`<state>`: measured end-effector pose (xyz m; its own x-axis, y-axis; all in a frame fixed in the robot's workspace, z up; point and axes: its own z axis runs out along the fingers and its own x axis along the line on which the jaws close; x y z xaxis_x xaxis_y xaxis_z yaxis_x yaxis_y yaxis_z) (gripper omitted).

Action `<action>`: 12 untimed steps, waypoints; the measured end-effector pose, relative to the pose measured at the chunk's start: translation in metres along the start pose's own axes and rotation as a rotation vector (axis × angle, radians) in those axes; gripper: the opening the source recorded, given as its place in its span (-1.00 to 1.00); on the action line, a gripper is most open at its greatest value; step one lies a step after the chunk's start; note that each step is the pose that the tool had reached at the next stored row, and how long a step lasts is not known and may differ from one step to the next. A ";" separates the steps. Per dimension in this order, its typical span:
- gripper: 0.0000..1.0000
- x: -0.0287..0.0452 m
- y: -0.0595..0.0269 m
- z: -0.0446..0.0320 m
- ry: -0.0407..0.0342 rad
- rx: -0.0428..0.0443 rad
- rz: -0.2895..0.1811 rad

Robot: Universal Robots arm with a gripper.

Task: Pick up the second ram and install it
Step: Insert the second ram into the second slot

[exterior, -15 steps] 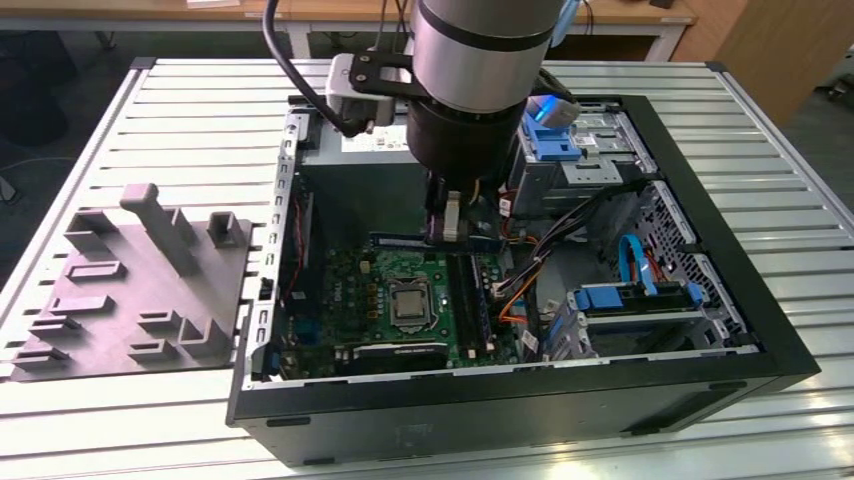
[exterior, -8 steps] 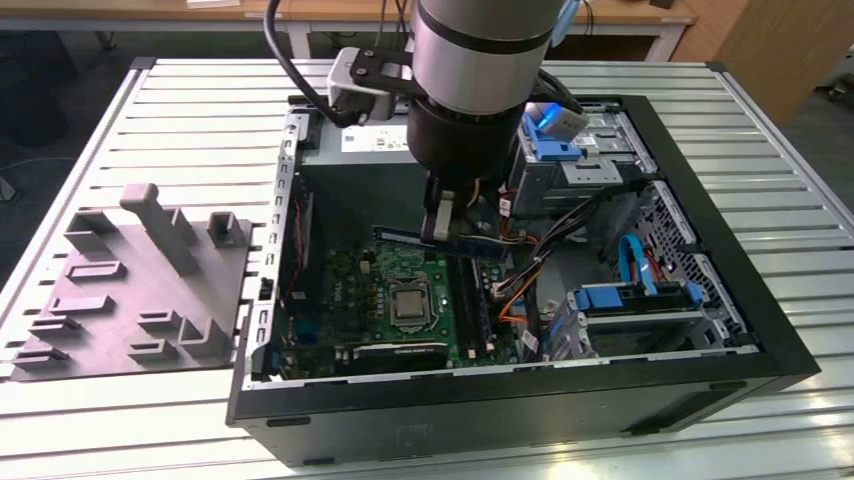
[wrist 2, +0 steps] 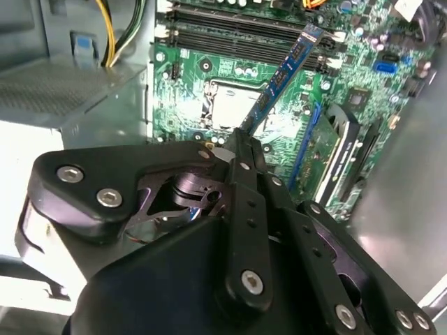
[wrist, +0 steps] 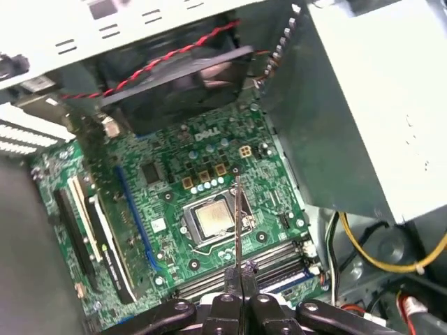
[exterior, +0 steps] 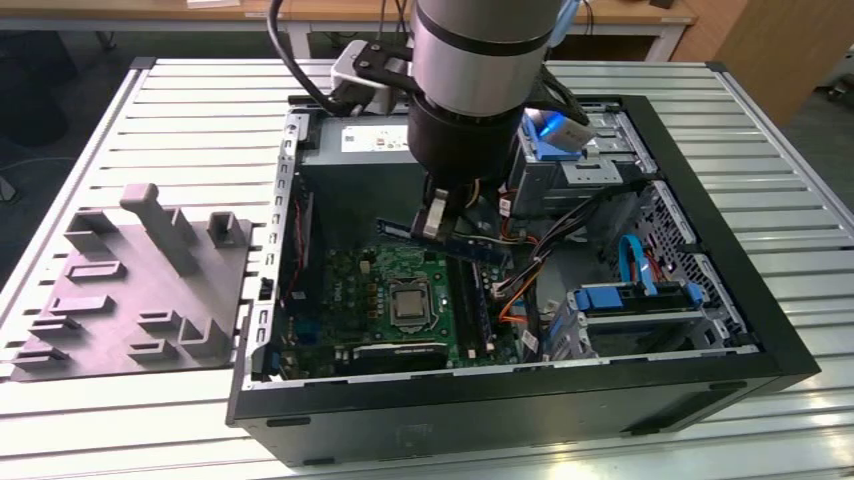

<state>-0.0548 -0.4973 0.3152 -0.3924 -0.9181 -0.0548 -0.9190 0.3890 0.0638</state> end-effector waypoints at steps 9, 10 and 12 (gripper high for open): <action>-0.77 0.0000 -0.0001 0.0008 -0.0104 0.0089 0.162; -0.77 0.0000 -0.0001 0.0009 -0.0116 0.0099 0.180; -0.77 0.0001 -0.0001 0.0011 -0.0139 0.0118 0.216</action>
<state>-0.0548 -0.4973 0.3141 -0.5808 -0.8122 -0.0548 -0.8138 0.5776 0.0638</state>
